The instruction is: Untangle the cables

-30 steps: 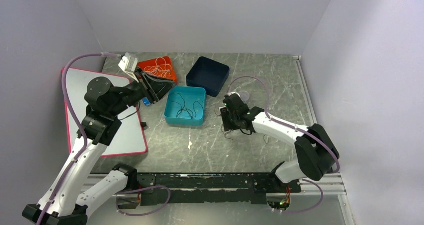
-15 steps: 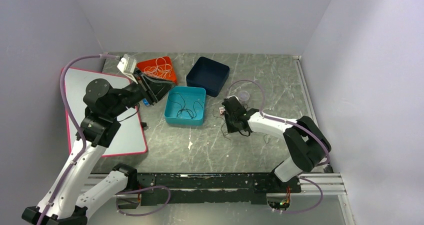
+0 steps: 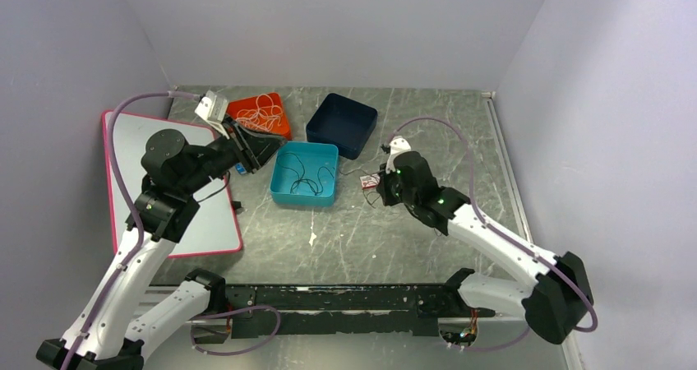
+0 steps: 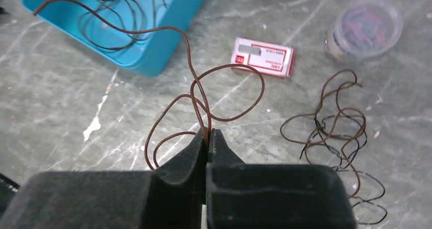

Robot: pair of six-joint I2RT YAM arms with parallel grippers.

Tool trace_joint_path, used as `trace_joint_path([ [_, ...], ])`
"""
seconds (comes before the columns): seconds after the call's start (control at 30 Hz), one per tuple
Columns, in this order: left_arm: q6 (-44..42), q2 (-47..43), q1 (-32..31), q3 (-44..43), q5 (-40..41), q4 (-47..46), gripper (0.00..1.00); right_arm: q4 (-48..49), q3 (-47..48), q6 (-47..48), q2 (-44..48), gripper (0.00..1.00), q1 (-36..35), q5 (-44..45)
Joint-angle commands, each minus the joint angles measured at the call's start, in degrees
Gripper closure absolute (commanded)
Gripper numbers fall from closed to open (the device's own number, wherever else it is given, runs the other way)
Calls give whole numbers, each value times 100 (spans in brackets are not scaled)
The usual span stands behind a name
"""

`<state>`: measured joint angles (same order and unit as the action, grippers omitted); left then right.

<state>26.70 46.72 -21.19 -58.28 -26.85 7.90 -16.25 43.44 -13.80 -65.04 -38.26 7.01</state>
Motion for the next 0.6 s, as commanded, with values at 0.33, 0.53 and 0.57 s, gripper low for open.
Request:
trace_joint_path([
  [0.33, -890, -286, 36, -101, 929, 1170, 73, -130, 1697, 1263, -1285, 100, -278, -755],
  [0.53, -1092, -455, 36, -216, 1212, 1520, 73, -441, 2730, 1764, -2682, 100, -493, -626],
  [0.57, -1123, -480, 38, -251, 1301, 1586, 72, -437, 2871, 1815, -2949, 100, -511, -645],
])
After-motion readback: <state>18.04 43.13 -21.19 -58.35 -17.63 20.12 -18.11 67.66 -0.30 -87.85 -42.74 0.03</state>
